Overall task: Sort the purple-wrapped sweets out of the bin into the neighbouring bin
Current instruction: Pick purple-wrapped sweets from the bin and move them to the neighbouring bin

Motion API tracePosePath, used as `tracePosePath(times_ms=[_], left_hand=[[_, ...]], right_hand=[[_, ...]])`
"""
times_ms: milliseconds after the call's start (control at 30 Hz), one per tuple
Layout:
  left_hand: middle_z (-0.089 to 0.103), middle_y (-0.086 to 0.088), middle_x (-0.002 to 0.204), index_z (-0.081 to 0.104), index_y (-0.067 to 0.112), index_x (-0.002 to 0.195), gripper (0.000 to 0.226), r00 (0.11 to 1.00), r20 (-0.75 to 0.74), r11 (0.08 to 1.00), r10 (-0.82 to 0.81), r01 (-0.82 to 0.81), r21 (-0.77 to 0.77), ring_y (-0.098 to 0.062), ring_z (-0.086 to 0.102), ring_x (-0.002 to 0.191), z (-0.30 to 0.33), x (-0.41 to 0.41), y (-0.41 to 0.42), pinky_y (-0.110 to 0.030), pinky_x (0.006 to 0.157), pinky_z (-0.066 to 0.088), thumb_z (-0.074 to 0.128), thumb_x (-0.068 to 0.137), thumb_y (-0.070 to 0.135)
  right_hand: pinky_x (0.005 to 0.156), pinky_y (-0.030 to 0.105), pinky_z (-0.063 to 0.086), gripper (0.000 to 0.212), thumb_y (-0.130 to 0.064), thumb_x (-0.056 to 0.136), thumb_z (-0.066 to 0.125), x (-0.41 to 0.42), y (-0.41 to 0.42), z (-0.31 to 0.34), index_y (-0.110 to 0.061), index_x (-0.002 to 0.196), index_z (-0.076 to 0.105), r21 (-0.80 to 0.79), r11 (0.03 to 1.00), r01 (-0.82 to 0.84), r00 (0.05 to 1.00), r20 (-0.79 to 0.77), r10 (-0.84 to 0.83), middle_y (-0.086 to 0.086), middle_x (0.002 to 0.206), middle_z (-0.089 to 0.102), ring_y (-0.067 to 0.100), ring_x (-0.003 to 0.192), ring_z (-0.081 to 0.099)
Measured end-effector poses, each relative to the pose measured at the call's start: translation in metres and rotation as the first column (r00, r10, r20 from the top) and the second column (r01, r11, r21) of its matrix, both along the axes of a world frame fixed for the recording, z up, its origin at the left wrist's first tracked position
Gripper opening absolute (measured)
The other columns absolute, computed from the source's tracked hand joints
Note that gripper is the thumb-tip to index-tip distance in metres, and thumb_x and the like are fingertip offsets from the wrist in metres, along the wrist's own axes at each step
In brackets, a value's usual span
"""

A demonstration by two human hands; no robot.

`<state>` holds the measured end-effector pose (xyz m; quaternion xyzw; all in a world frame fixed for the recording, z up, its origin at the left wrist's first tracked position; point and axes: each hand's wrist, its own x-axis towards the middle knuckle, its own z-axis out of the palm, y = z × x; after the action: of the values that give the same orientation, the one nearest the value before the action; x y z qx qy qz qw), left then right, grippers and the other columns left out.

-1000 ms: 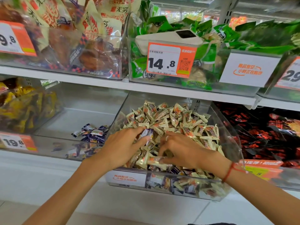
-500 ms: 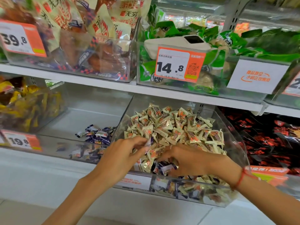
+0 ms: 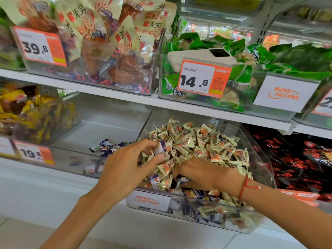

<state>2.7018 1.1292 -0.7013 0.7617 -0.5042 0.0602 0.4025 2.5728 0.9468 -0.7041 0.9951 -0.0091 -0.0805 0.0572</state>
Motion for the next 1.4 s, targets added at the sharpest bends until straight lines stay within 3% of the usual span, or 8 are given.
tracePosePath(times_ms=[200, 333, 433, 667, 767, 1033, 1200, 1400], left_hand=[[0.066, 0.024, 0.082, 0.062, 0.043, 0.102, 0.044, 0.999, -0.040, 0.999, 0.028, -0.029, -0.022, 0.006, 0.061, 0.073, -0.004, 0.013, 0.013, -0.017, 0.063, 0.050, 0.044, 0.074, 0.072], [0.062, 0.031, 0.077, 0.057, 0.051, 0.092, 0.030, 0.997, -0.058, 0.998, 0.040, -0.043, -0.050, 0.013, 0.058, 0.074, 0.001, 0.022, 0.019, -0.014, 0.061, 0.048, 0.045, 0.074, 0.072], [0.061, 0.033, 0.073, 0.057, 0.050, 0.085, 0.016, 0.992, -0.111, 0.994, 0.065, -0.074, -0.079, 0.018, 0.056, 0.077, 0.006, 0.033, 0.024, -0.008, 0.058, 0.043, 0.054, 0.076, 0.064], [0.064, 0.027, 0.086, 0.064, 0.037, 0.094, 0.025, 0.950, -0.240, 0.970, 0.199, -0.227, -0.092, 0.003, 0.061, 0.085, 0.000, 0.089, 0.024, -0.029, 0.075, 0.051, 0.051, 0.087, 0.058], [0.064, 0.025, 0.087, 0.065, 0.035, 0.095, 0.024, 0.930, -0.277, 0.961, 0.241, -0.269, -0.066, -0.003, 0.063, 0.084, -0.006, 0.107, 0.025, -0.036, 0.081, 0.052, 0.054, 0.088, 0.054], [0.067, 0.016, 0.091, 0.067, 0.029, 0.096, 0.025, 0.922, -0.296, 0.967, 0.249, -0.256, 0.015, -0.009, 0.064, 0.085, -0.022, 0.111, 0.013, -0.038, 0.079, 0.053, 0.054, 0.090, 0.050], [0.069, 0.014, 0.095, 0.065, 0.031, 0.097, 0.021, 0.939, -0.268, 0.976, 0.216, -0.203, 0.078, -0.012, 0.065, 0.090, -0.025, 0.101, 0.009, -0.038, 0.080, 0.053, 0.057, 0.089, 0.049], [0.069, 0.015, 0.094, 0.067, 0.032, 0.095, 0.024, 0.943, -0.270, 0.979, 0.195, -0.172, 0.106, -0.012, 0.065, 0.091, -0.024, 0.096, 0.010, -0.038, 0.082, 0.053, 0.057, 0.086, 0.052]], right_hand=[[0.088, 0.045, 0.047, 0.006, -0.038, 0.090, 0.063, -0.015, -0.010, 0.012, -0.033, 0.092, 0.062, 0.459, 0.867, 0.194, 0.964, 0.073, -0.254, 0.003, 0.104, 0.068, 0.025, 0.102, 0.062], [0.054, 0.028, 0.049, 0.011, -0.026, 0.088, 0.067, -0.028, -0.005, 0.024, -0.016, 0.092, 0.069, 0.778, 0.606, 0.166, 0.889, 0.148, -0.434, -0.008, 0.065, 0.063, 0.015, 0.056, 0.059], [0.046, 0.016, 0.040, 0.011, -0.019, 0.088, 0.065, -0.023, 0.000, 0.027, -0.008, 0.090, 0.067, 0.894, 0.421, 0.150, 0.838, 0.110, -0.534, -0.011, 0.051, 0.054, 0.004, 0.043, 0.047], [0.050, 0.015, 0.043, 0.026, -0.029, 0.080, 0.066, 0.034, 0.027, 0.045, -0.007, 0.092, 0.070, 0.950, 0.311, -0.022, 0.796, 0.205, -0.569, 0.024, 0.081, 0.065, 0.022, 0.064, 0.050], [0.049, 0.015, 0.041, 0.024, -0.029, 0.078, 0.067, 0.064, 0.034, 0.049, -0.009, 0.090, 0.070, 0.965, 0.255, -0.060, 0.808, 0.196, -0.556, 0.007, 0.073, 0.066, 0.020, 0.060, 0.047], [0.045, 0.016, 0.030, 0.020, -0.025, 0.086, 0.065, 0.089, 0.027, 0.054, -0.008, 0.093, 0.070, 0.939, 0.340, 0.049, 0.831, 0.150, -0.536, 0.001, 0.056, 0.050, 0.007, 0.043, 0.037], [0.052, 0.020, 0.030, 0.018, -0.026, 0.084, 0.066, 0.037, -0.003, 0.035, -0.011, 0.092, 0.069, 0.958, 0.191, 0.212, 0.696, -0.011, -0.718, 0.000, 0.051, 0.049, 0.010, 0.046, 0.037], [0.065, 0.022, 0.035, 0.011, -0.023, 0.088, 0.064, 0.005, -0.016, 0.032, -0.013, 0.086, 0.065, 0.982, 0.032, 0.188, 0.553, -0.079, -0.829, -0.001, 0.050, 0.045, 0.005, 0.037, 0.033]])
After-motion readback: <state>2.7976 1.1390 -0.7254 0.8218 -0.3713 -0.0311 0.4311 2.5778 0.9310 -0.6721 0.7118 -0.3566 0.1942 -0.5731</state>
